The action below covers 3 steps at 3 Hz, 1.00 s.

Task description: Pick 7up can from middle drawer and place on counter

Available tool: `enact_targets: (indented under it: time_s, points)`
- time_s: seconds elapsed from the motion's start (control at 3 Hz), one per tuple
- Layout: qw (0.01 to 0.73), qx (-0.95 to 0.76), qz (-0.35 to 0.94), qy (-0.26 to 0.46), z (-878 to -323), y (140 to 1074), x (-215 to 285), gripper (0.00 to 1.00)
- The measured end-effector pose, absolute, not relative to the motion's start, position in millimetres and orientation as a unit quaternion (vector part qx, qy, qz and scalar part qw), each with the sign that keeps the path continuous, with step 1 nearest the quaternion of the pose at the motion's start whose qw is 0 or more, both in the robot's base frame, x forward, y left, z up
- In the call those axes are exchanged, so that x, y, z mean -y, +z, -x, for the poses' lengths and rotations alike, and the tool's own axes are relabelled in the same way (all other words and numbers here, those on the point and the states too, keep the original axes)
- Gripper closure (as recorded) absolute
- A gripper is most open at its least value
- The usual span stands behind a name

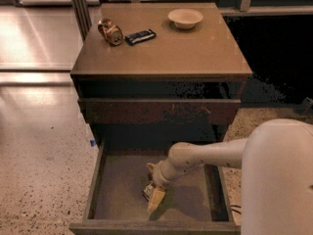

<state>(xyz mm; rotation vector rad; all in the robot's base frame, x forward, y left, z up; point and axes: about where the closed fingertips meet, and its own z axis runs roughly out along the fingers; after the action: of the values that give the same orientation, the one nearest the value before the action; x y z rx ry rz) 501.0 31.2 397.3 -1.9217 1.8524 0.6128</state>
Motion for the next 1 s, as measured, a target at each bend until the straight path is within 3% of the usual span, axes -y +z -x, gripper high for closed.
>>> enact_targets:
  time_s: [0.33, 1.0]
  points:
    - [0.195, -0.659, 0.689, 0.231, -498.4, 389.6, -34.0, 0.18]
    - [0.194, -0.659, 0.689, 0.231, -498.3, 389.3, -34.1, 0.65]
